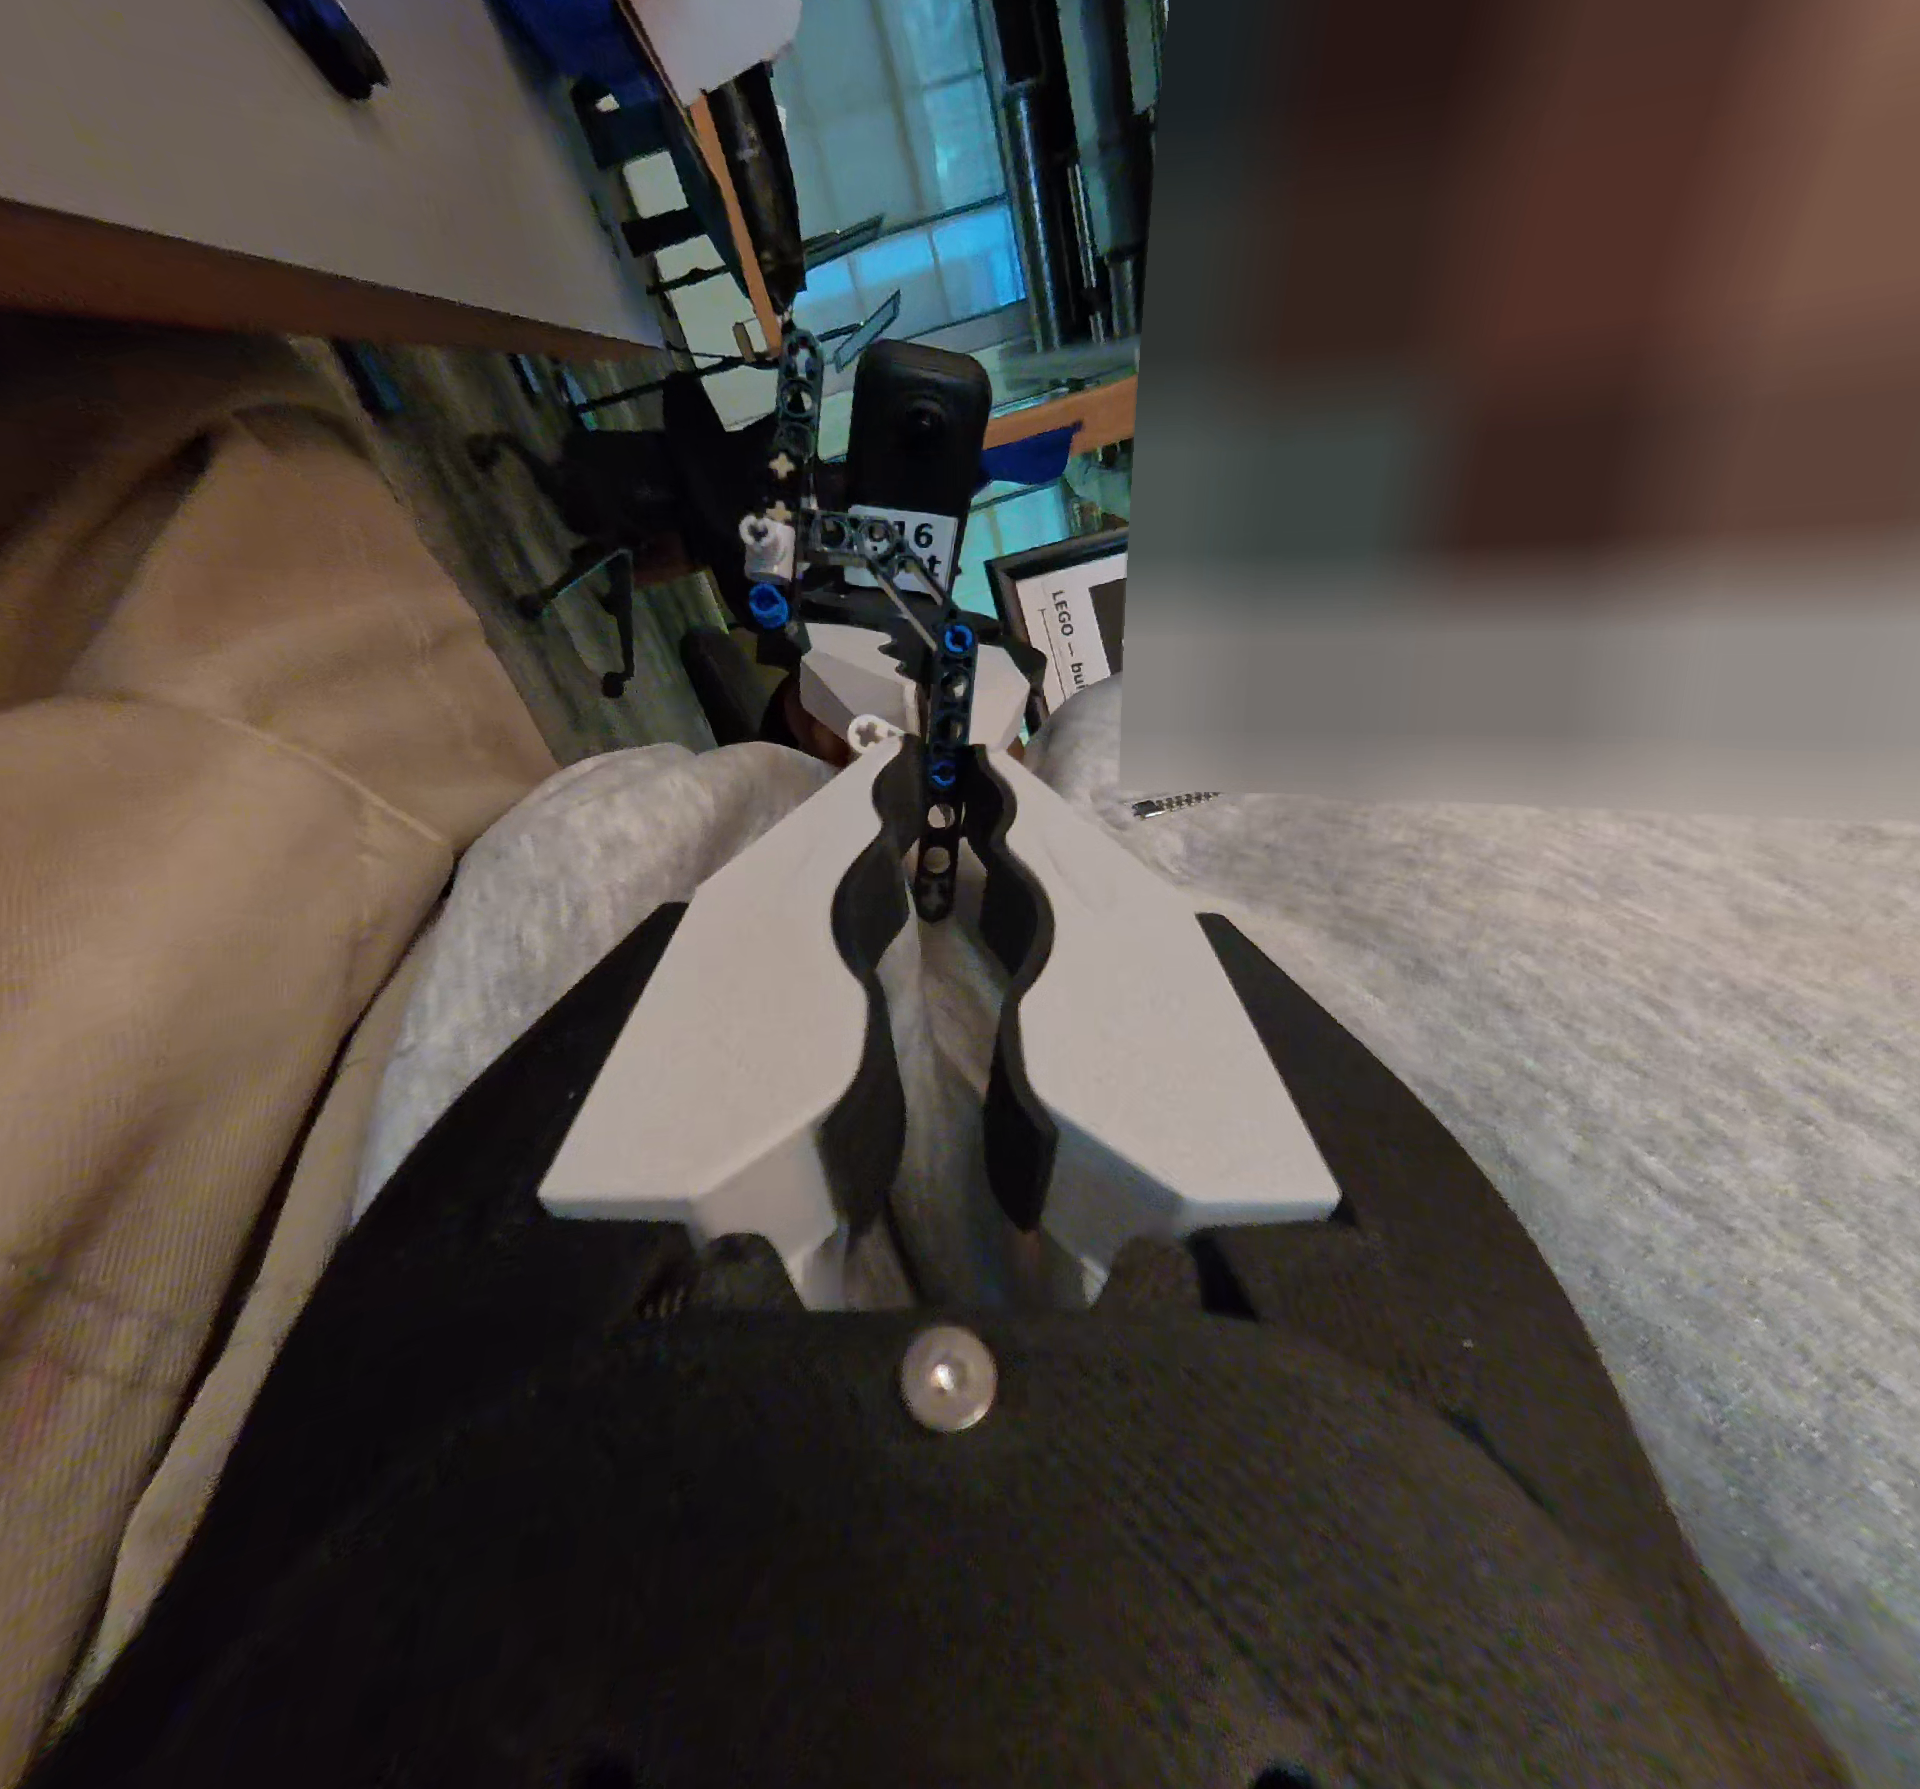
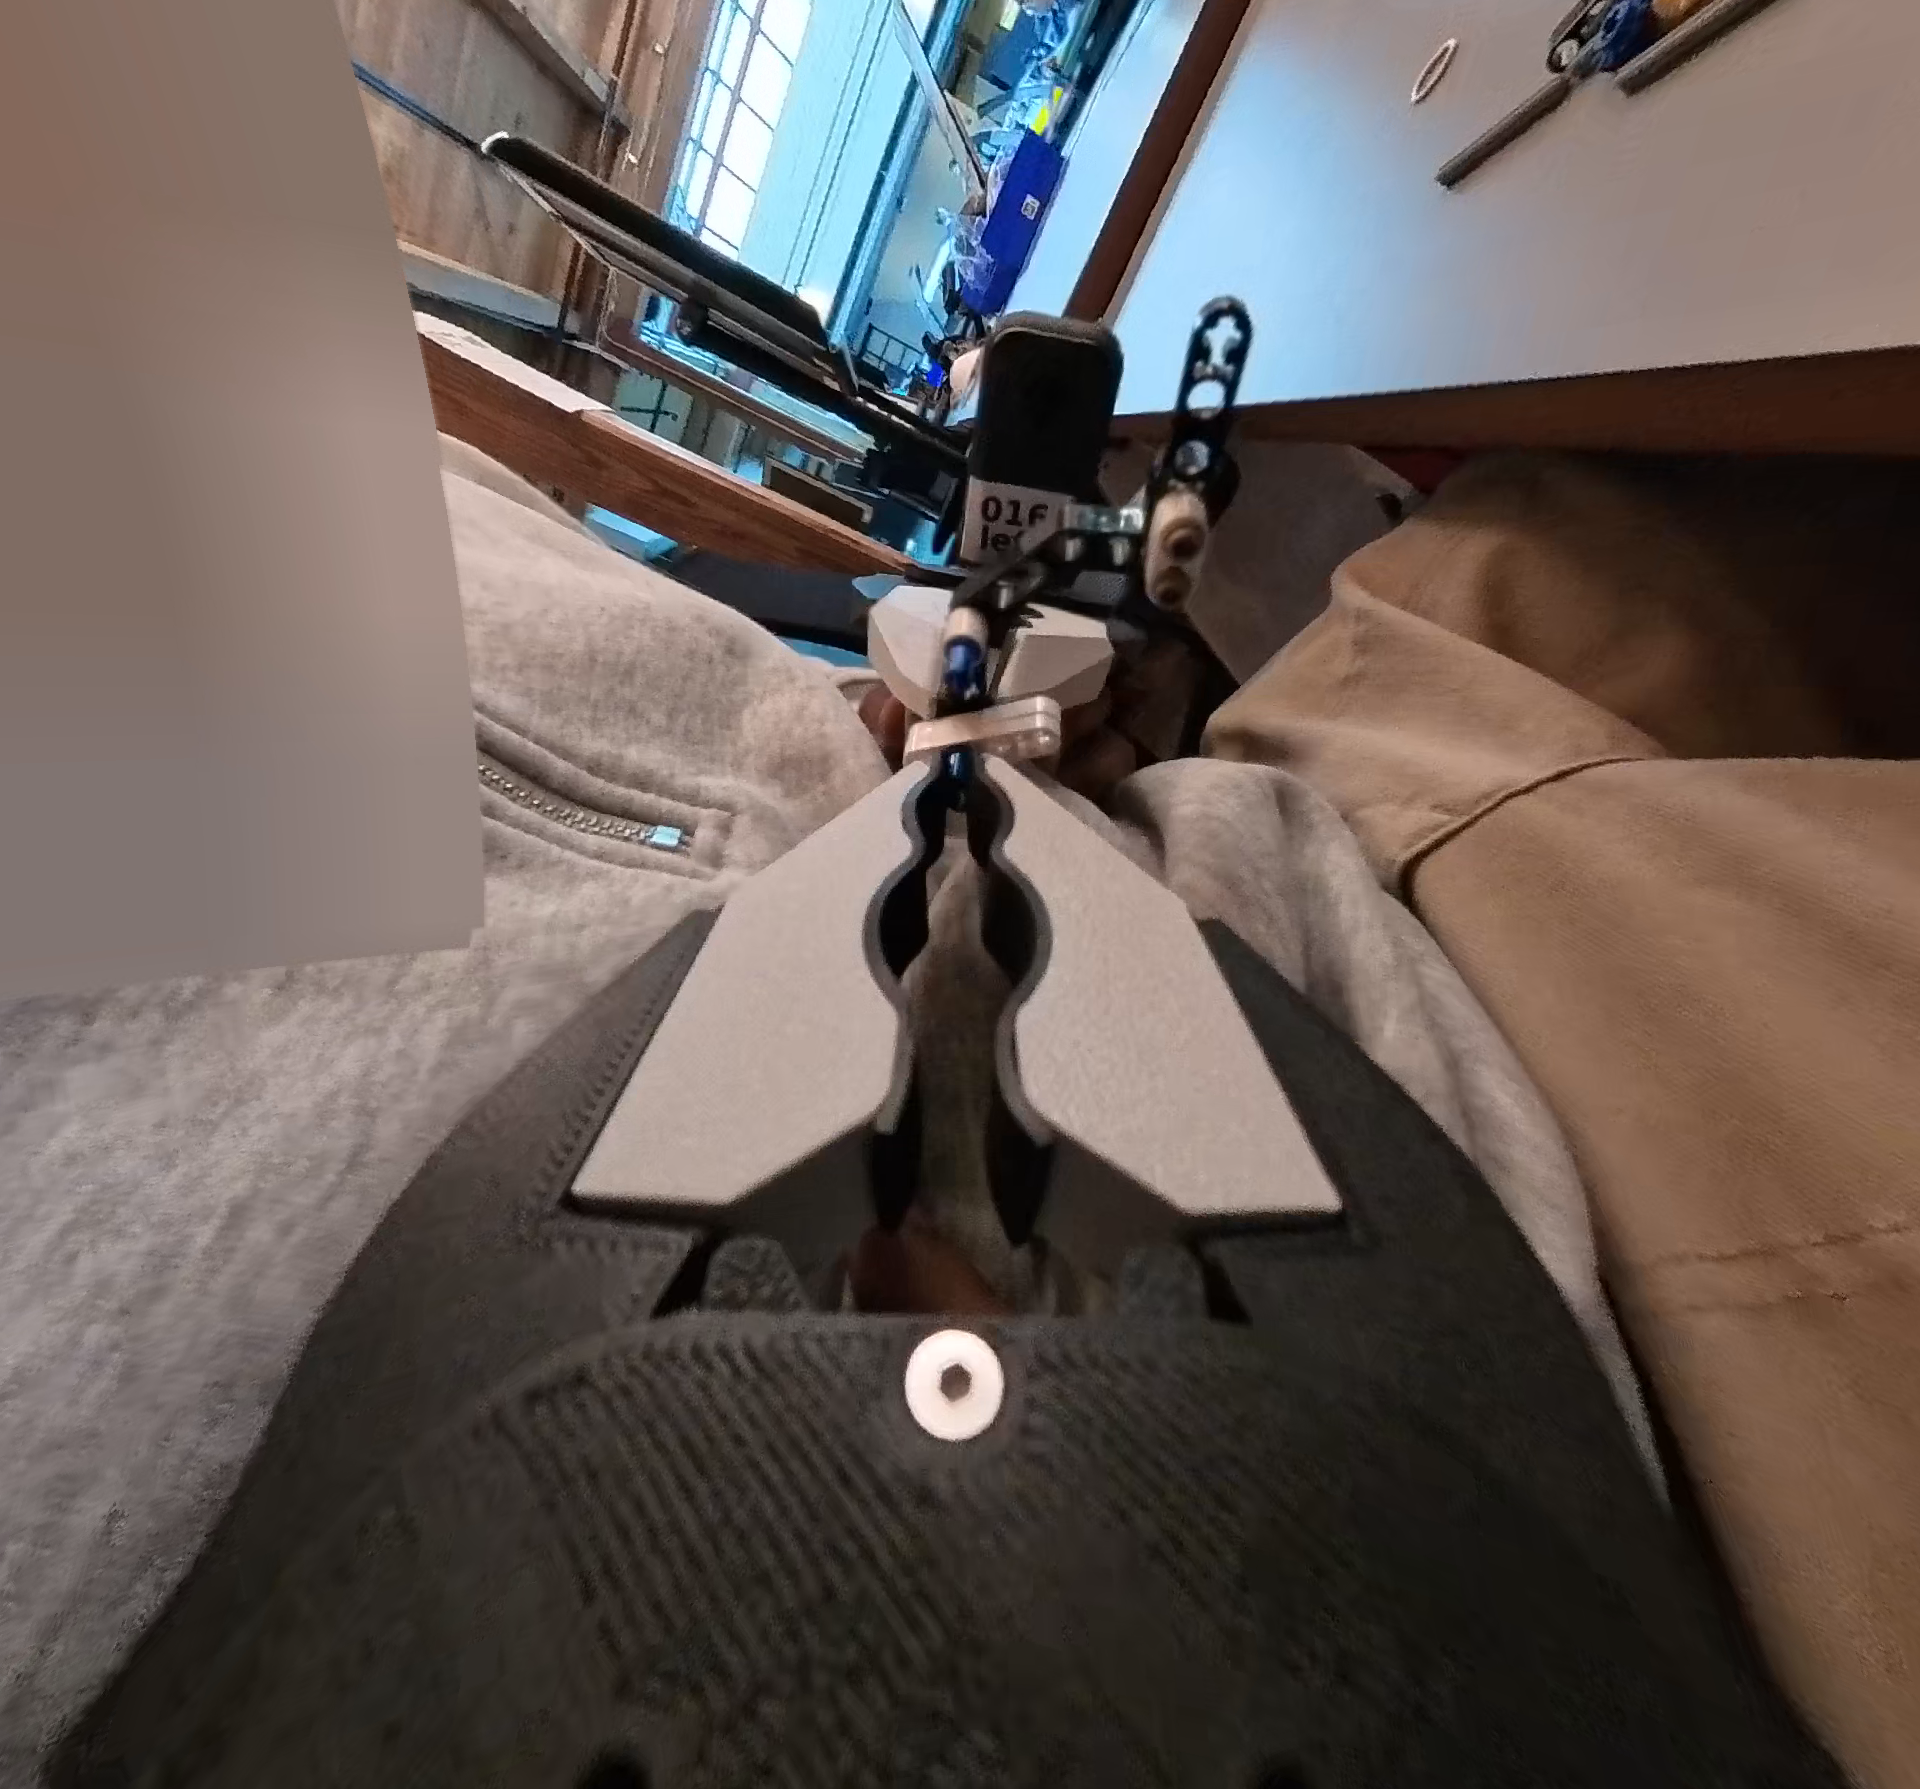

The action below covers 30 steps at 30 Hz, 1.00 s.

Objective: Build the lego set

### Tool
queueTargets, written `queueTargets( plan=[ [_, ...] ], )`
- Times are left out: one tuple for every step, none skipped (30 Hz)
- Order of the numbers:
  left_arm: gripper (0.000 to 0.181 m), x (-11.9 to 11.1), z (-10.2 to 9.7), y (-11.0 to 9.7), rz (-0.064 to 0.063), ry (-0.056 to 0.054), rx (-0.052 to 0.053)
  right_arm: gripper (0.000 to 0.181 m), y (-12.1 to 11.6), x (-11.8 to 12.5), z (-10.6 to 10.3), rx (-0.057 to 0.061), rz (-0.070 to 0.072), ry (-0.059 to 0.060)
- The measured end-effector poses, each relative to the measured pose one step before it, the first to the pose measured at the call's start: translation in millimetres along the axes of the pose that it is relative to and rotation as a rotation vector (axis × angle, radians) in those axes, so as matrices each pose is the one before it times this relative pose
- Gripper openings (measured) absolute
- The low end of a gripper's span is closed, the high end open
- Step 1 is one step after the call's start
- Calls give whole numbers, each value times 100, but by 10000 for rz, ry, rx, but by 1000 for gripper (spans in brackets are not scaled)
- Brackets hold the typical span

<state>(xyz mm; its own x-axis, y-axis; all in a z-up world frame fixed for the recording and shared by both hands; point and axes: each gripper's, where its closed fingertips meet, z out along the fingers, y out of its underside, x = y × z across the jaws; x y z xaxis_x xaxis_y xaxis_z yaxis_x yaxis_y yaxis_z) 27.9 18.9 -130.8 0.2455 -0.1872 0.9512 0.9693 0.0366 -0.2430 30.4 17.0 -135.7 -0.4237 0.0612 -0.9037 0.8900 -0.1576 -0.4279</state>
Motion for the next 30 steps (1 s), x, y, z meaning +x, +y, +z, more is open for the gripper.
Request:
queueTargets(
  plan=[
    [6, -69, 51, -33, 14, -28, 19, 1, -28, 87, -43, 46, 78, -44],
    [6, -24, 48, -16, 11, -1, -1, 1, -24, 31, -37, 27, 47, -43],
    [6, 13, 46, -37, -53, 31, 9, 1, -19, -2, -10, 11, 11, -28],
    [7, -16, 49, -36, -149, 66, 11, 1, -6, 13, 7, -31, -30, -7],
    [7, -80, 40, -13, -233, 59, -27, 1, 66, 43, 47, -100, -100, 57],
    [7, -27, 24, -33, -123, 48, -1, 1, 96, -4, 102, -141, -210, 76],
    [7, -11, 28, -28, -51, 17, -14, 1, 71, 27, 91, -149, -180, 72],
    [7, -29, 38, -51, 18, -18, -9, 1, 45, 52, 88, -115, -108, 38],
    [7, 14, 41, -80, -27, 34, -16, 1, -43, 31, 37, -30, -55, 12],
    [7, -32, -3, -125, -87, 65, -9, 1, -153, 55, -24, 74, -31, 28],
    [7, -102, -1, -124, -33, -10, -13, 1, -174, 97, -61, 95, -7, 63],
    [7, -119, 21, -119, 93, -100, -29, 1, -193, 131, -78, 104, -46, 99],
    [7, -118, 22, -90, 113, -144, -77, 1, -149, 154, -84, 62, -106, 136],
    [7, -135, 14, -111, 10, -124, -52, 1, -147, 187, -78, 44, -123, 167],
    [9, -122, 2, -74, -52, -78, -57, 1, -180, 136, -97, 49, -132, 147],
    [13, -125, -2, 8, -21, -92, -56, 1, -191, 155, -128, 57, -119, 138],
    [16, 26, -30, 29, -7, -1, -76, 1, -179, 168, -152, 83, -83, 133],
    [23, 17, 5, 143, 1, -8, -154, 1, -196, 194, -162, 130, -52, 133],
    [22, 55, 29, 157, 28, 29, -137, 1, -74, 154, -113, 54, -54, 99],
    [22, -42, 32, 69, -2, -33, -69, 1, 45, 45, -8, -5, -32, 42],
    [21, -20, 40, 41, -39, 23, -52, 1, 60, -89, 54, -14, -44, -11],
    [18, -43, 48, 73, -77, 33, -68, 1, 115, -134, 88, -58, -63, -24],
    [15, -17, 1, 40, -74, 72, -30, 1, 125, -91, 86, -81, -68, 3],
    [15, 21, -33, -6, -106, 102, 16, 1, 37, -21, 25, -30, -58, 44],
    [15, 42, -27, 72, -118, 121, -28, 1, 27, -48, 9, -28, -21, 4],
    [15, 78, -41, 40, -84, 122, -3, 2, 35, -56, 21, -6, 24, -22],
    [14, 71, -57, 8, -52, 109, 11, 2, 23, -42, 24, 9, 35, -19],
    [14, 59, -36, 10, -46, 91, -18, 2, 37, -47, 22, -2, 2, -23],
    [14, 69, -29, 15, -73, 102, -51, 2, 19, -64, 16, -5, -26, -26],
    [16, 112, -28, -41, -72, 131, -18, 2, 28, -120, 15, -32, -59, -60]
  ],
)
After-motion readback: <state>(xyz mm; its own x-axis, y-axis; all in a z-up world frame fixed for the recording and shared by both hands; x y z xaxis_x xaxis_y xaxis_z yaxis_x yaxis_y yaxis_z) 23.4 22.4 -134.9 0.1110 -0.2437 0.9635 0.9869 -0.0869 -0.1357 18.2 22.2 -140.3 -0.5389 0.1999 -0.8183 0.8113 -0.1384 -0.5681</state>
